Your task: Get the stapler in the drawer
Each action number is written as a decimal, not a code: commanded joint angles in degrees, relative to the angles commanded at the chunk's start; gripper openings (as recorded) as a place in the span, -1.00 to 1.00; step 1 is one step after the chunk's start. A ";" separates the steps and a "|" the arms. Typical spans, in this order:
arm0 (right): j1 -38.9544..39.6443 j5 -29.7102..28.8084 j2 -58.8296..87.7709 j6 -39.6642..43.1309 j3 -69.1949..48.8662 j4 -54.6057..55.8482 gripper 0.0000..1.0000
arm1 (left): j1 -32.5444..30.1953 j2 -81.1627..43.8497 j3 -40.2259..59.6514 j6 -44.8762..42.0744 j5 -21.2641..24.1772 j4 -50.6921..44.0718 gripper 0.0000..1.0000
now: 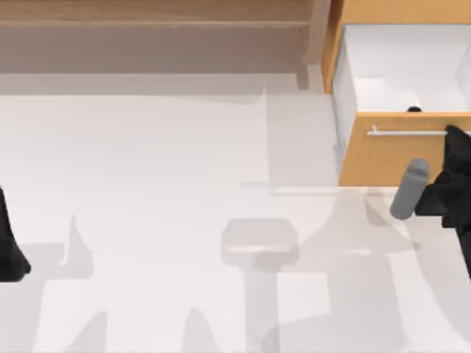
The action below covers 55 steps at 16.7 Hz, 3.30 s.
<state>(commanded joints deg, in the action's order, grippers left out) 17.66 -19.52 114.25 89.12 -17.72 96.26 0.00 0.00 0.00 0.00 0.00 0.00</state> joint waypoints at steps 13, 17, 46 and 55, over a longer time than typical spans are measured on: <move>-3.88 3.88 4.46 -0.10 -13.97 -9.79 -1.00 | 0.00 0.00 0.00 0.00 0.00 0.00 1.00; -3.69 3.80 4.36 -0.26 -13.90 -9.95 -1.00 | 0.00 0.00 0.00 0.00 0.00 0.00 1.00; -8.24 8.20 17.61 -0.23 -45.53 -28.32 -1.00 | 0.00 0.00 0.00 0.00 0.00 0.00 1.00; -8.24 8.20 17.61 -0.23 -45.53 -28.32 0.06 | 0.00 0.00 0.00 0.00 0.00 0.00 1.00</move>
<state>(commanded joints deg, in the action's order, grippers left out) 9.42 -11.31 131.85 88.89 -63.24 67.94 0.00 0.00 0.00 0.00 0.00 0.00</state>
